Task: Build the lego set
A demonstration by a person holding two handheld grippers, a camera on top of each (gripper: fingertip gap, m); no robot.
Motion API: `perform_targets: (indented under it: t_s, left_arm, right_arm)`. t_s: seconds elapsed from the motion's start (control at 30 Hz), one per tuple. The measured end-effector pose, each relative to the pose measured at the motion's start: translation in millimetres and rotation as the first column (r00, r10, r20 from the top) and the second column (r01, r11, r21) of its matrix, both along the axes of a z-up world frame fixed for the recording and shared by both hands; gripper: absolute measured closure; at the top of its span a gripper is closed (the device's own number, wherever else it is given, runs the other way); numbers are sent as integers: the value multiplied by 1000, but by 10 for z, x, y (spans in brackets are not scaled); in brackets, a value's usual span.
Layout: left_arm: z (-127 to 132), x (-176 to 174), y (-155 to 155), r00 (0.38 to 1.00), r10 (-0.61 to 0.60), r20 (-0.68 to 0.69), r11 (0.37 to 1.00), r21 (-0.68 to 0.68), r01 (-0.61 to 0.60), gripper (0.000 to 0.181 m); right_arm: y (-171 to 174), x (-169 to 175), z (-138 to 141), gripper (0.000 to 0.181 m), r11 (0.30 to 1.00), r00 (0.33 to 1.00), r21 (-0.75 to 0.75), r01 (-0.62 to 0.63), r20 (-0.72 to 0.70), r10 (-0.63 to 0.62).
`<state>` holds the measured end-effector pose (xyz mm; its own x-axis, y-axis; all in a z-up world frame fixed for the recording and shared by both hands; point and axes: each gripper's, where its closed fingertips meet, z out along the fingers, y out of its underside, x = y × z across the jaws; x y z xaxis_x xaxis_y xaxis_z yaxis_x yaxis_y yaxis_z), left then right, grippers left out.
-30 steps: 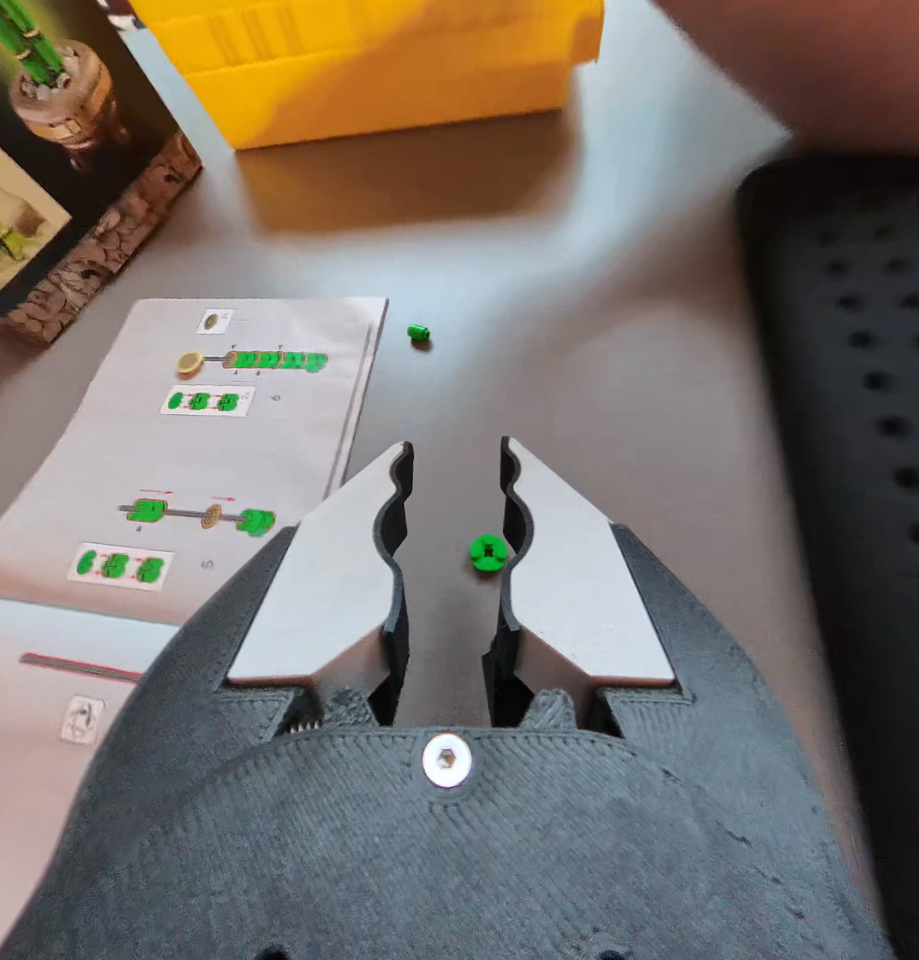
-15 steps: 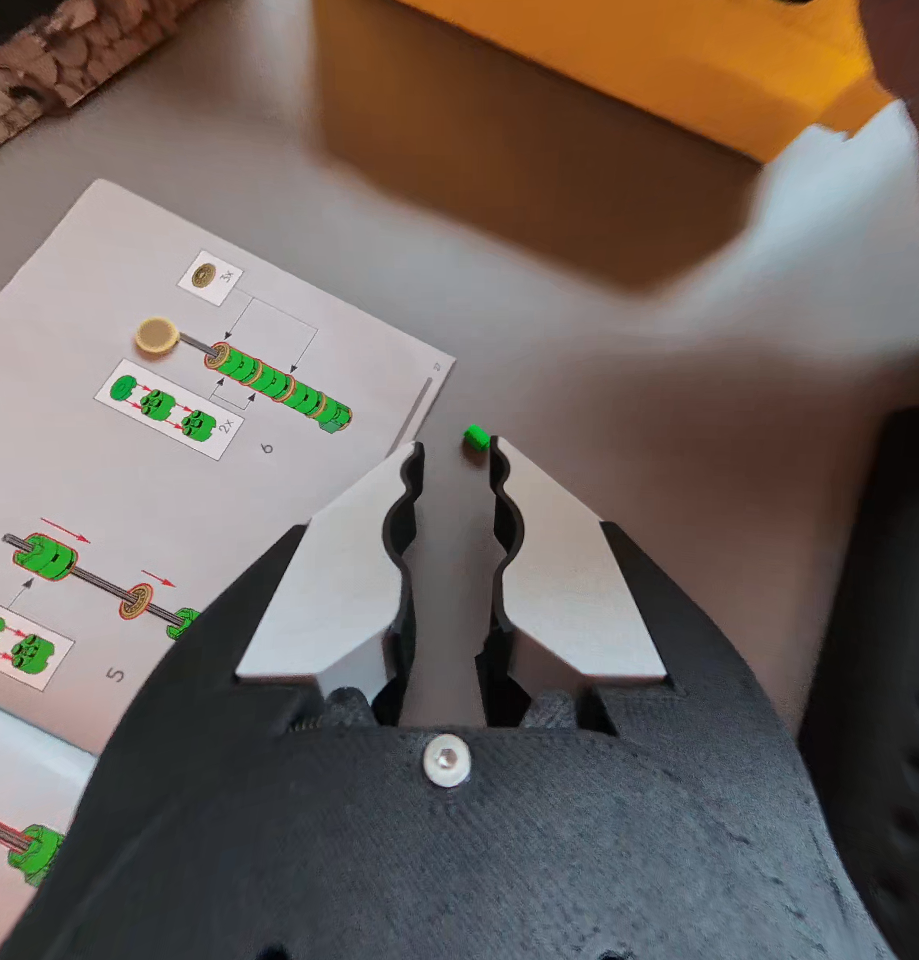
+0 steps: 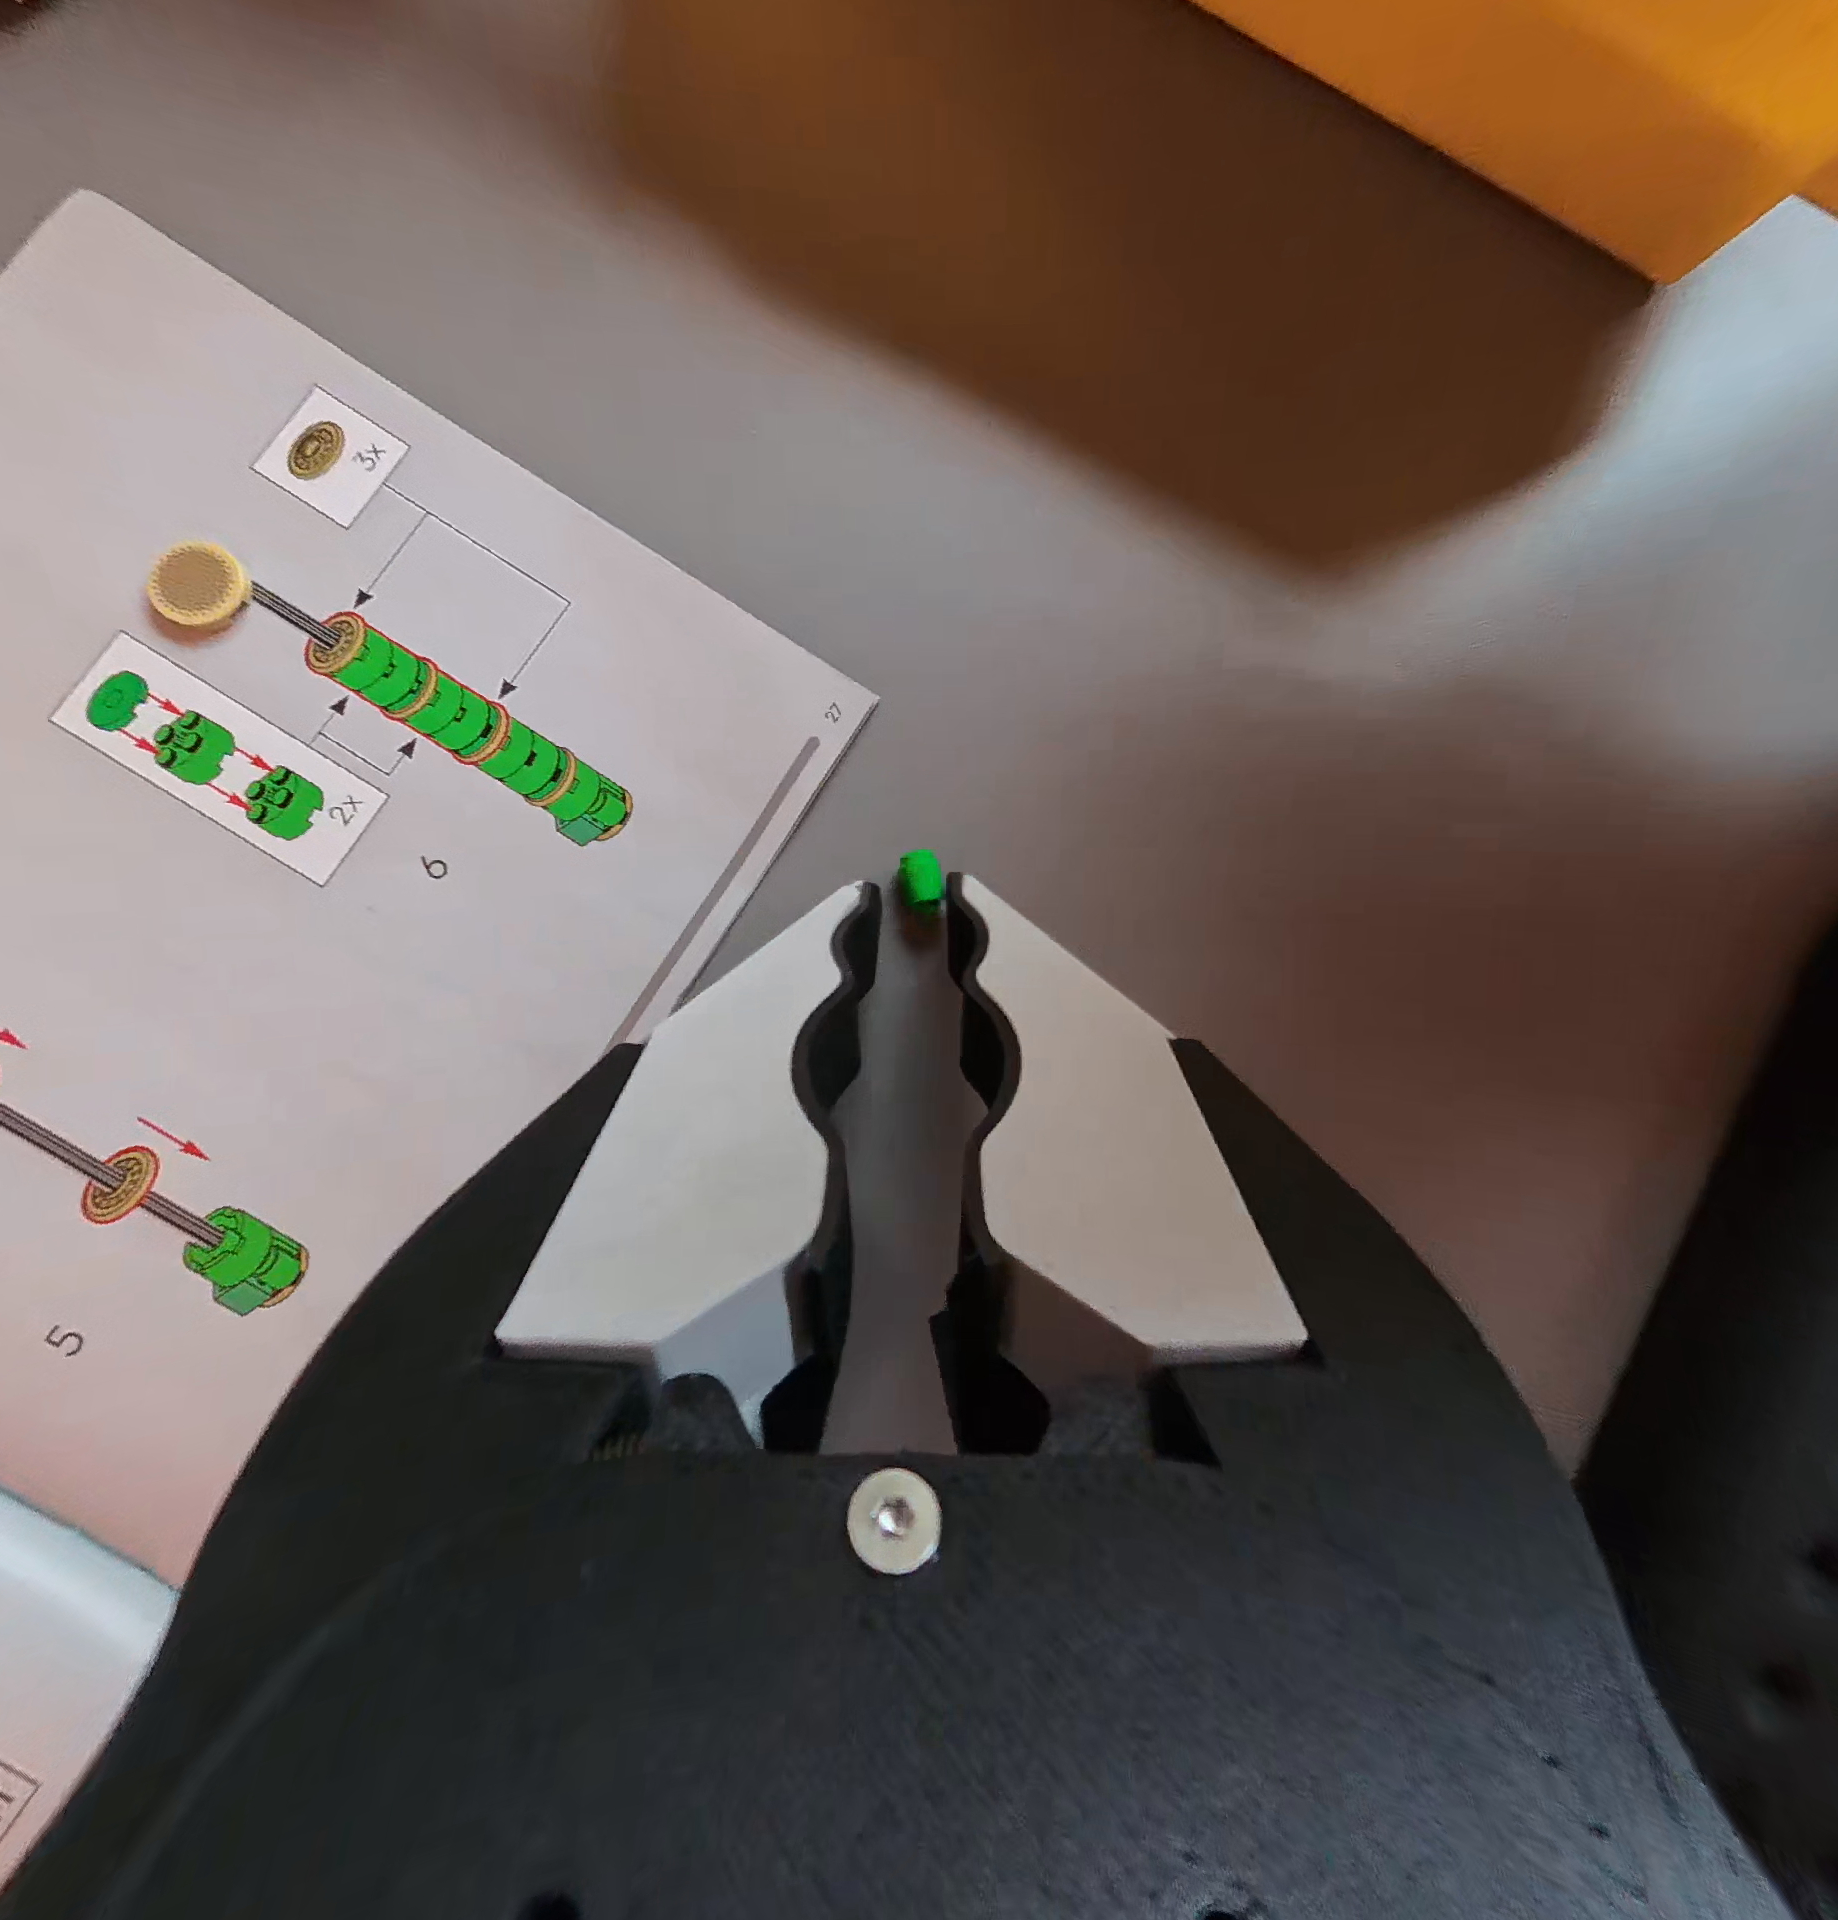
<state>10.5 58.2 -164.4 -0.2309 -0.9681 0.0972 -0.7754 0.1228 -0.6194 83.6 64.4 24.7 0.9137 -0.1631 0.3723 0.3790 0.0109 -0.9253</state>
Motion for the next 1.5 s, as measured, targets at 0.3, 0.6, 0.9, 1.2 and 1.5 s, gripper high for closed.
perform_targets:
  t_s: [0.3, 0.6, 0.9, 1.2, 1.5]
  left_arm:
    - [7, -59, 29, 993, -113, 41, 993, -17, 114, 175]
    - [-5, 23, 77, 976, -185, 116, 980, 95, 175, 172]
    - [9, 63, 109, 955, -266, 132, 956, 164, 243, 155]
    - [-1, 26, -30, 882, -451, 133, 883, 208, 420, 171]
    - [-5, -4, -8, 880, -449, 154, 892, 135, 432, 174]
  right_arm:
    - [18, 14, -33, 165, 1000, 999, 1, -26, -45, 27]
    - [53, 12, -94, 165, 999, 998, -16, -37, -49, 36]
    - [102, 37, -206, 165, 997, 997, -55, -47, -72, 43]
    - [104, 54, -225, 165, 997, 995, -58, -54, -83, 49]
    - [123, 1, -234, 165, 995, 994, -71, -74, -80, 68]
